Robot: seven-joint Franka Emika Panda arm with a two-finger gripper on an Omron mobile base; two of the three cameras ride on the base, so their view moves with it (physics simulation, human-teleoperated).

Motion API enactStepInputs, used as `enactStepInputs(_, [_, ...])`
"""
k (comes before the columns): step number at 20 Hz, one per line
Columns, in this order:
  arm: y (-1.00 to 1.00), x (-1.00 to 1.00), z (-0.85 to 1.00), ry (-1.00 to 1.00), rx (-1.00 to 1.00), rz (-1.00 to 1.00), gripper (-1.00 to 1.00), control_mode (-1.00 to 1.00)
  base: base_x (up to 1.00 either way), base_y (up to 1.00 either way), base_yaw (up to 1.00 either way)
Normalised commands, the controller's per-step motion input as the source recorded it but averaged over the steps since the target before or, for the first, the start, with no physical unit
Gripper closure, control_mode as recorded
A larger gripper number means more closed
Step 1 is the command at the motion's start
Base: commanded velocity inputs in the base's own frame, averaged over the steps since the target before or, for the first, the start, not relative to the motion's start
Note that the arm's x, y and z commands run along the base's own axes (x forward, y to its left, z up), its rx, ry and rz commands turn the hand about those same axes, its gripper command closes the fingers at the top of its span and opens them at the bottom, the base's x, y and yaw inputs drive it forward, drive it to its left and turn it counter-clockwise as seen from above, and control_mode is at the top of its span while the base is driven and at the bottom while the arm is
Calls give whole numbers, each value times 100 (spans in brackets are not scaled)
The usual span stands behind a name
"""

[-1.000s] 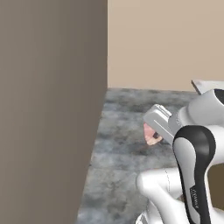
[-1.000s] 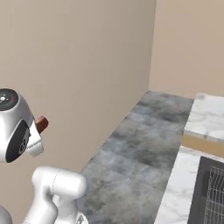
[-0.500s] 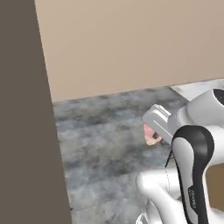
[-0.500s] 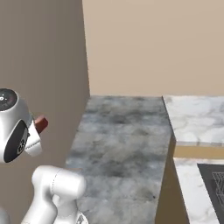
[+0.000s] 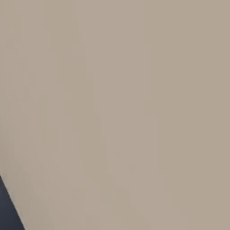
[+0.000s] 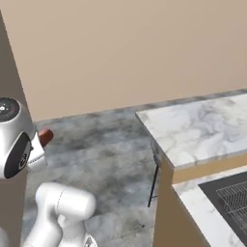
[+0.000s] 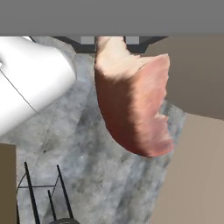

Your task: Place the steak on the counter behind the older steak on the same shelf of the fridge to maintain FIFO order. Close the fridge door when finished.

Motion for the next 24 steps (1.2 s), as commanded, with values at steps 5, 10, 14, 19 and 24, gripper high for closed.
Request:
enactStepInputs(5, [0, 0, 0, 0, 0, 0, 100, 100, 100, 66, -63])
enactStepInputs(10, [0, 0, 0, 0, 0, 0, 100, 100, 100, 88, -59])
enactStepInputs(14, [0, 0, 0, 0, 0, 0, 100, 100, 100, 100, -40])
enactStepInputs(19, [0, 0, 0, 0, 0, 0, 100, 100, 100, 100, -39])
enactStepInputs(24, [0, 0, 0, 0, 0, 0, 100, 100, 100, 100, -45])
